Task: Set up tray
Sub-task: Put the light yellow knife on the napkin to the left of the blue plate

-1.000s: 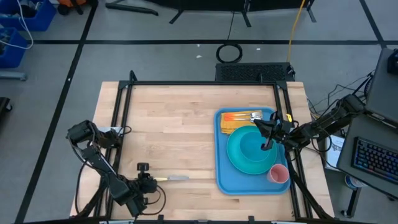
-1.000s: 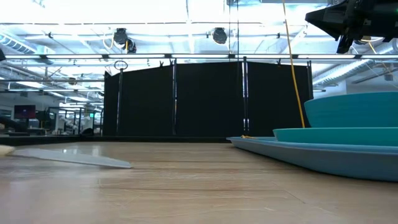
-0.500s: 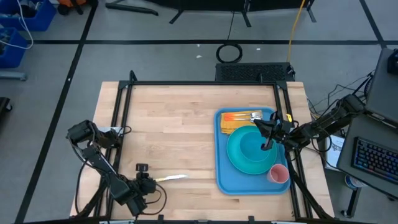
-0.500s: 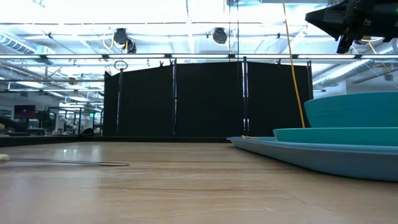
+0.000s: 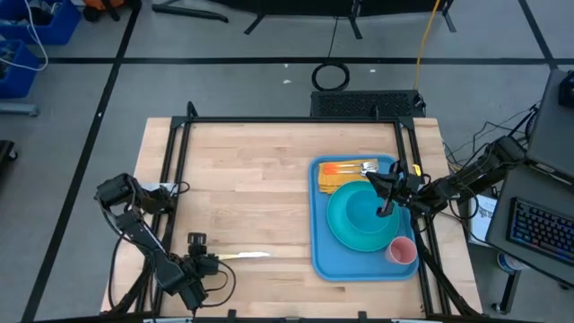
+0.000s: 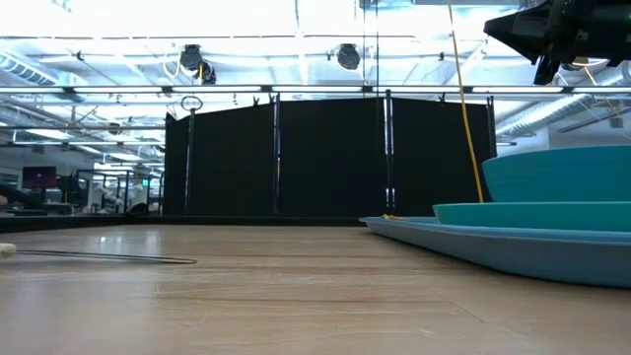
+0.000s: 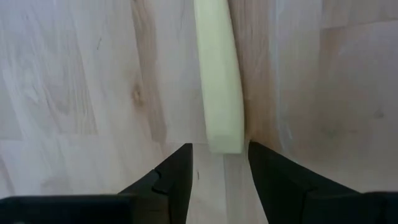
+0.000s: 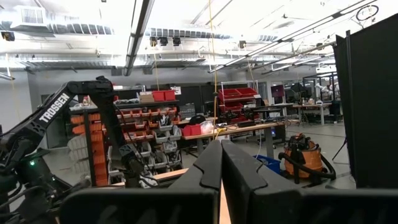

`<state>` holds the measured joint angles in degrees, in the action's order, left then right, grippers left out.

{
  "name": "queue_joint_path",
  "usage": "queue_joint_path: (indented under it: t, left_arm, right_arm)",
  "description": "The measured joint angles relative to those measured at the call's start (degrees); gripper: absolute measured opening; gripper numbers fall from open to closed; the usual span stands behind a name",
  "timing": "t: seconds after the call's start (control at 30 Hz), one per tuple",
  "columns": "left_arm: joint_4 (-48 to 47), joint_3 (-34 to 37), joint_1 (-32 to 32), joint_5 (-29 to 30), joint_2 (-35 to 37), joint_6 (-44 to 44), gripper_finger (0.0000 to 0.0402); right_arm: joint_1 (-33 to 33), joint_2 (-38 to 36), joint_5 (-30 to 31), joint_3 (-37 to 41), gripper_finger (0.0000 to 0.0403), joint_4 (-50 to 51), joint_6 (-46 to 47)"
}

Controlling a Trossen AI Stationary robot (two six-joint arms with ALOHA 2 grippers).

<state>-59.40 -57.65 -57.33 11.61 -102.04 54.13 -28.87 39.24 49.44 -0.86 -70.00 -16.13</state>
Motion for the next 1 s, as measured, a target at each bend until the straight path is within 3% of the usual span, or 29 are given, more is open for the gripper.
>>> queue_joint_path:
  t: [0.33, 0.57, 0.77, 1.0]
  left_arm:
    - [-0.72, 0.04, -0.89, 6.84, 0.0, -2.62, 0.0163]
    - [0.48, 0.04, -0.77, 7.28, -0.02, -4.69, 0.0163]
    - [8.61, 1.83, -0.45, 6.59, 0.16, -10.78, 0.0162]
    - [8.59, 3.85, 0.18, 4.67, 0.27, -6.62, 0.0105]
  right_arm:
    - [0.01, -0.01, -0.01, -0.01, 0.0, 0.0, -0.01]
    - [0.01, -0.02, -0.01, -0.01, 0.0, 0.0, 0.0]
    - [0.0, -0.02, -0.01, -0.01, 0.0, 0.0, 0.0]
    - [0.01, -0.02, -0.01, -0.02, 0.0, 0.0, -0.01]
